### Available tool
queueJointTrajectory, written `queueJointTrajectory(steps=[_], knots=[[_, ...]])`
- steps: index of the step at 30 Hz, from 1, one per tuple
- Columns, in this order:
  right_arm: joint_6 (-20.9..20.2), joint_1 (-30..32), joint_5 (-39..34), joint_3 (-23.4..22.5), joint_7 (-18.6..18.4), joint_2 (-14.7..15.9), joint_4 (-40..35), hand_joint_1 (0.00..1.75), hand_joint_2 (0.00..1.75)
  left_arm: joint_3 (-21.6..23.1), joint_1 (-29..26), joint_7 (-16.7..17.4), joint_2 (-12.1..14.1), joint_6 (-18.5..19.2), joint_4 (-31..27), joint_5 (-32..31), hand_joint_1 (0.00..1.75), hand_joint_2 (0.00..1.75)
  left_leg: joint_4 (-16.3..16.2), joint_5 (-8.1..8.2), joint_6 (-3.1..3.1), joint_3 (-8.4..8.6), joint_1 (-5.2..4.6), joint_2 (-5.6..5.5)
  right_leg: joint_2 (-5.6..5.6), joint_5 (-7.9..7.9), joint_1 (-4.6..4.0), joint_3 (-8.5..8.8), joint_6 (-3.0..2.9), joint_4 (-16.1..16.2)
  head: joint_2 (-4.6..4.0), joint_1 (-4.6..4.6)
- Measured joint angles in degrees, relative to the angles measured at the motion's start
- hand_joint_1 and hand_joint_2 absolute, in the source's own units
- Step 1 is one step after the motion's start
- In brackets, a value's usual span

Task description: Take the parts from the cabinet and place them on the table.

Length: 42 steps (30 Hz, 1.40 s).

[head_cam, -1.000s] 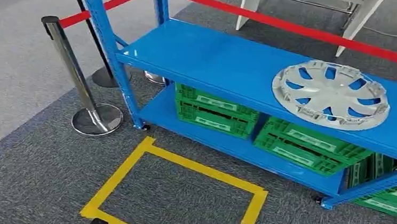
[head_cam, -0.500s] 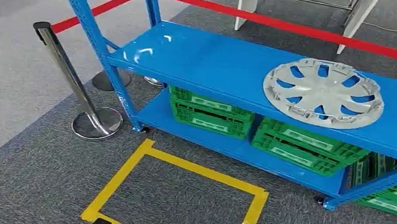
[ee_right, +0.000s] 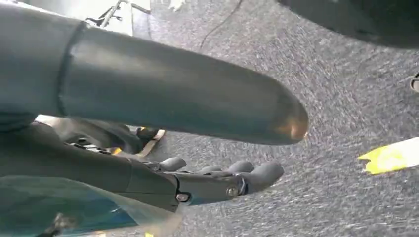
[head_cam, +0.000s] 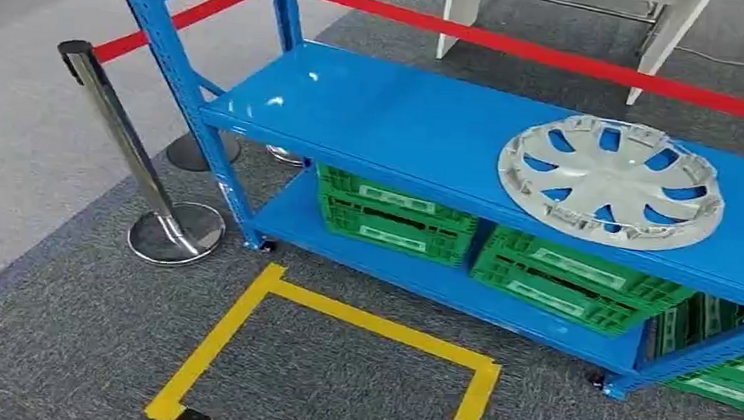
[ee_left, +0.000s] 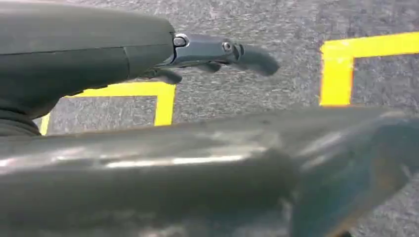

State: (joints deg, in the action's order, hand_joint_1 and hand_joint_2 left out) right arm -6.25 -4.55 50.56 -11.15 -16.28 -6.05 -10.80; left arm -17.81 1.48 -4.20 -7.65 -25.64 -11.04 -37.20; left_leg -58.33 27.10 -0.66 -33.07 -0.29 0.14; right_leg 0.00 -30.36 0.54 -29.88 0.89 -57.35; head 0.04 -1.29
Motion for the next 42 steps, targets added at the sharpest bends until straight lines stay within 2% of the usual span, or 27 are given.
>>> queueJointTrajectory(steps=[2,3,5,6,7,8,10,11,12,13,17,18,20,21,22,23,24,26,27,29,31,33,36,37,38,39,42], knots=[[0.00,-0.13,0.00,0.00,0.00,0.00,0.00,0.00,0.00,-0.07,-0.11,-0.02,0.04,-0.09,0.00,-0.02,0.00,0.00,1.18,-0.33,-0.57,0.85,0.58,0.03,-0.03,-1.04,0.00,-0.58,0.57,-1.19,0.00,0.15],[-0.11,-0.19,0.00,0.00,0.00,0.00,0.00,0.00,0.00,-0.11,0.00,0.00,0.04,-0.15,0.00,-0.02,0.00,0.00,1.21,-0.18,-0.93,0.94,0.61,0.05,0.02,-2.68,0.07,-2.18,0.66,-4.25,0.00,0.37],[-0.17,-0.20,0.00,0.00,-0.02,0.00,0.00,0.00,0.00,-0.11,0.13,0.00,-0.09,-0.11,0.00,-0.02,0.00,0.00,1.20,0.12,-1.28,1.07,0.58,0.07,0.04,-6.55,0.17,-7.69,1.06,-14.18,0.00,0.35],[-0.18,-0.15,0.00,0.00,0.00,0.00,0.00,0.00,0.00,-0.11,0.13,-0.02,-0.17,-0.11,0.00,-0.02,0.00,0.00,1.18,0.31,-1.27,1.19,0.58,0.06,0.02,-7.23,0.18,-10.12,1.26,-17.88,0.00,0.35],[-0.33,-0.07,0.00,0.00,-0.02,0.00,0.00,0.00,0.00,-0.11,0.08,-0.02,-0.20,-0.11,0.00,-0.02,0.00,0.00,1.18,0.55,-1.24,1.48,0.61,0.05,0.00,-6.29,0.23,-11.13,1.42,-18.51,0.00,0.40],[-0.31,-0.05,0.00,0.00,-0.07,0.00,0.00,0.00,0.00,-0.13,-0.02,0.00,-0.22,-0.11,0.00,-0.02,0.00,0.00,1.17,0.84,-1.16,1.90,0.67,0.01,-0.01,-4.08,0.35,-10.65,1.53,-16.61,0.00,0.33],[-0.31,-0.07,0.00,0.00,-0.15,0.02,0.00,0.00,0.00,-0.15,-0.08,-0.02,-0.31,-0.11,0.00,-0.02,0.00,0.00,1.05,1.68,-0.71,3.08,0.82,-0.09,-0.13,2.34,0.70,-6.78,1.66,-6.99,0.00,0.35],[-0.31,-0.09,0.00,0.00,-0.15,0.02,0.00,0.00,0.00,-0.17,-0.08,0.00,-0.33,-0.11,0.00,-0.02,0.00,0.00,0.93,2.21,-0.31,3.56,0.84,-0.07,-0.31,3.88,0.88,-4.99,1.78,-2.58,0.00,0.42],[-0.33,-0.15,0.00,0.00,-0.15,0.00,0.02,0.00,0.00,-0.17,0.01,-0.02,-0.31,-0.11,0.00,-0.02,0.00,0.00,0.59,2.67,0.24,3.45,0.35,-0.12,-0.21,2.75,0.47,-4.04,1.69,-1.86,0.00,0.70],[-0.24,-0.29,0.00,0.00,-0.15,0.00,0.00,0.00,0.00,-0.17,0.08,0.00,-0.31,-0.11,0.00,-0.02,0.00,0.00,0.49,2.73,0.49,3.31,0.38,-0.11,-0.06,2.30,0.55,-3.57,0.77,-1.75,0.00,0.61],[-0.28,0.10,0.00,0.00,-0.15,0.00,0.00,0.00,0.00,-0.17,0.18,0.00,-0.33,-0.15,0.00,-0.02,0.00,0.00,-0.08,3.65,1.49,3.78,0.68,-0.04,-0.01,1.86,0.68,-2.99,-0.60,-1.33,0.00,0.07],[-0.24,0.13,0.04,-0.02,-0.17,0.02,0.00,0.00,0.00,-0.17,0.22,-0.02,-0.33,-0.15,0.00,-0.02,0.00,0.00,-3.18,5.10,1.69,2.34,0.67,-0.05,-0.08,1.54,0.68,-2.69,-1.10,-1.28,0.00,-0.35],[-0.18,-0.16,0.02,-0.02,-0.15,0.02,0.00,0.00,0.00,-0.17,0.15,0.00,-0.33,-0.15,0.00,0.00,0.00,0.00,-12.92,8.85,1.96,-2.81,0.73,-0.04,-0.08,1.07,0.57,-2.22,-1.54,-1.28,0.00,-0.30],[-0.20,-0.15,0.02,-0.02,-0.15,0.02,0.00,0.00,0.00,-0.17,0.08,-0.02,-0.33,-0.15,0.00,0.00,0.00,0.00,-16.96,9.83,1.98,-5.25,0.70,-0.05,-0.04,0.77,0.50,-1.91,-1.57,-1.28,0.00,-0.30],[-0.24,-0.06,0.02,-0.02,-0.15,0.02,0.00,0.00,0.00,-0.20,-0.01,0.00,-0.33,-0.15,0.00,0.00,0.00,0.00,-18.64,9.41,1.88,-6.74,0.69,-0.05,0.00,0.48,0.42,-1.49,-1.56,-1.28,0.00,-0.31],[-0.26,0.00,0.02,-0.02,-0.17,0.02,0.00,0.00,0.00,-0.20,-0.11,0.00,-0.33,-0.15,0.00,0.00,0.00,0.00,-17.77,7.65,1.68,-6.87,0.67,-0.05,0.07,0.12,0.33,-0.95,-1.53,-1.28,0.00,-0.28],[-0.33,0.00,0.04,-0.02,-0.33,0.02,0.00,0.00,0.00,-0.22,-0.12,-0.02,-0.35,-0.15,0.00,0.00,0.00,0.00,-14.40,4.52,1.27,-6.01,0.63,-0.06,0.16,-0.29,0.23,-0.33,-1.52,-1.28,0.00,-0.37],[-0.33,-0.12,0.02,-0.02,-0.33,0.02,0.00,0.00,0.00,-0.35,-0.11,0.00,-0.33,-0.17,0.00,0.00,0.00,0.00,-4.27,-1.89,-0.02,-2.50,0.13,-0.09,0.24,-1.09,0.08,0.85,-1.39,-1.21,0.00,-0.37],[-0.35,-0.18,0.02,-0.02,-0.33,-0.20,0.02,0.00,0.00,-0.55,-0.08,-0.02,-0.11,-0.17,0.00,0.00,0.00,0.00,-2.76,-0.90,-0.60,-1.58,-0.23,-0.06,0.22,-1.61,-0.03,0.67,-1.04,-1.12,0.00,-0.15],[-0.31,-0.32,0.04,-0.02,-0.33,-0.20,0.00,0.00,0.00,-0.59,0.10,0.00,-0.20,-0.17,0.00,0.00,0.00,0.00,-0.97,-0.02,-0.71,-0.72,-0.44,0.03,0.19,-1.86,0.10,0.59,-0.24,-0.56,0.00,-0.17],[-0.35,-0.25,0.04,-0.02,-0.33,-0.20,0.00,0.00,0.00,-0.61,-0.10,0.00,-0.31,-0.17,0.00,0.00,0.00,0.00,0.25,0.16,-1.26,-0.08,-0.34,-0.17,-0.03,-1.06,0.11,2.15,0.90,-0.95,0.00,-0.19],[-0.35,-0.42,0.04,-0.02,-0.33,-0.17,0.00,0.00,0.00,-0.68,-0.17,-0.02,-0.20,-0.24,0.00,0.00,0.00,0.00,1.20,-0.17,-1.46,1.59,0.20,-0.29,-0.03,-2.31,0.11,0.68,1.18,-3.43,-0.02,0.00],[-0.33,-0.51,0.04,-0.02,-0.33,-0.17,0.00,0.00,0.00,-0.70,0.05,0.00,-0.48,-0.22,0.00,0.00,0.00,0.00,1.27,0.47,-1.70,1.89,0.21,-0.28,0.02,-6.67,0.21,-7.40,1.88,-15.25,0.00,0.53],[-0.33,-0.36,0.04,-0.02,-0.33,-0.17,0.00,0.00,0.00,-0.70,0.04,0.00,-0.48,-0.22,0.00,0.00,0.00,0.00,1.27,0.86,-1.67,2.26,0.26,-0.30,-0.01,-7.84,0.22,-9.41,1.98,-17.24,0.00,0.46],[-0.37,-0.15,0.04,-0.02,-0.37,-0.17,0.00,0.00,0.00,-0.70,-0.12,0.00,-0.46,-0.20,0.00,0.02,0.00,0.00,1.27,1.33,-1.58,2.88,0.33,-0.34,-0.03,-7.58,0.28,-10.30,2.05,-16.99,0.00,0.64],[-0.35,0.05,0.04,-0.02,-0.44,-0.17,0.00,0.00,0.00,-0.70,-0.30,0.00,-0.46,-0.20,0.00,0.02,0.00,0.00,1.27,1.85,-1.47,3.56,0.41,-0.37,-0.03,-5.86,0.36,-10.19,2.07,-14.91,0.00,0.64],[-0.35,0.13,0.06,-0.02,-0.44,-0.17,0.04,0.00,0.00,-0.74,-0.34,0.00,-0.48,-0.11,0.04,0.02,0.00,0.00,1.25,3.68,-0.50,5.26,0.51,-0.39,-0.34,5.04,0.98,-7.09,2.57,-2.41,0.00,0.85]])
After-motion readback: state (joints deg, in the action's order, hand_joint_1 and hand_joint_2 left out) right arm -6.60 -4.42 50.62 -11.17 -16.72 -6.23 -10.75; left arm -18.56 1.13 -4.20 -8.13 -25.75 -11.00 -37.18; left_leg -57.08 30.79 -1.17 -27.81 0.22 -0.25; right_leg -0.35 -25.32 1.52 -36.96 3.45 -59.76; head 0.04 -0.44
